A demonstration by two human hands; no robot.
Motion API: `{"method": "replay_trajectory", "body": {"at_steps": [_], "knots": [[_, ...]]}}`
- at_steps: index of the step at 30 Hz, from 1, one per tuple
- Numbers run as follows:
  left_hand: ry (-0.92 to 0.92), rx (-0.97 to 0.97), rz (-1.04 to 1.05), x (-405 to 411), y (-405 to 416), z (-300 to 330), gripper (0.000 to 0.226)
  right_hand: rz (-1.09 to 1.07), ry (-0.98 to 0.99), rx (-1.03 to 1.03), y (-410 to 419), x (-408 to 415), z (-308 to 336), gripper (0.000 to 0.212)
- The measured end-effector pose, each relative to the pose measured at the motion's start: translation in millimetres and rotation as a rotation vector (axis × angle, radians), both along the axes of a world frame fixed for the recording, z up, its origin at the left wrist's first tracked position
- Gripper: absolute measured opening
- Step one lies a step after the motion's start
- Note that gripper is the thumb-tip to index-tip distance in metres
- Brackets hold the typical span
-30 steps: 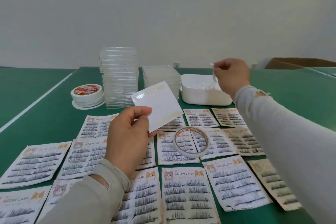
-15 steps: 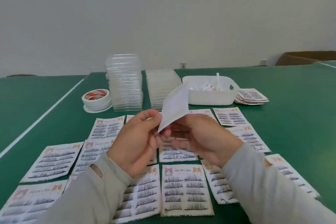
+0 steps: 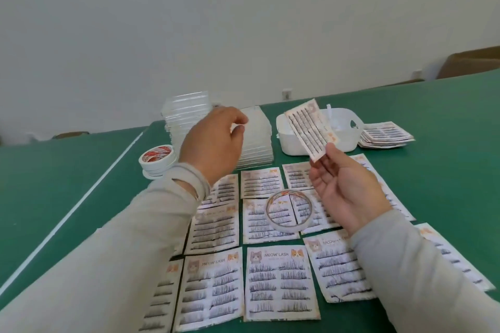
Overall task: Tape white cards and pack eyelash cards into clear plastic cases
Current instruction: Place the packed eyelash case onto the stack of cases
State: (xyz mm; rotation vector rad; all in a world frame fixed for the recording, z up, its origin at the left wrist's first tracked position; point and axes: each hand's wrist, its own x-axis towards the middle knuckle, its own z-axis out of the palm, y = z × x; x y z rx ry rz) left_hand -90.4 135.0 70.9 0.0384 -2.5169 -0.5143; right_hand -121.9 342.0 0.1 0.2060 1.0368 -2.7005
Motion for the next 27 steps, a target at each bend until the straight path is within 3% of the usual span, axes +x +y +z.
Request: {"method": "replay_trajectory", "body": {"at_steps": [3, 6, 11, 15, 19, 24, 27], "knots": [[-0.153, -0.381, 0.105, -24.9, -13.9, -1.5, 0.037, -0.064, -0.054, 0.017, 5.9, -3.9, -5.2, 0.015], [-0.251, -0.512, 0.170, -35.5, -19.8, -8.0, 0.029, -0.057, -0.083, 0.020, 5.9, -3.6, -4.8, 0.012], [-0.127, -0.456, 0.181, -31.9, -25.1, -12.0, 0.037, -0.013, -0.065, 0.025, 2.4, -2.5, -4.0, 0.008], [0.084, -0.347, 0.125, -17.4, -20.5, -2.5, 0.035, 0.037, -0.028, -0.038, 2.5, 0.2, -1.2, 0.010], [0.347, -0.240, -0.107, 27.8, -7.9, -13.4, 0.026, 0.313, 0.049, -0.064, 6.1, 5.8, 3.4, 0.021], [0.218, -0.275, -0.314, 72.5, 1.7, -58.0, 0.025, 0.554, 0.138, -0.003, -5.3, 18.8, 5.1, 0.027], [0.194, 0.099, -0.420, 81.2, 2.7, -62.1, 0.026, 0.567, 0.125, 0.038, -10.2, 23.9, 3.6, 0.028]]}}
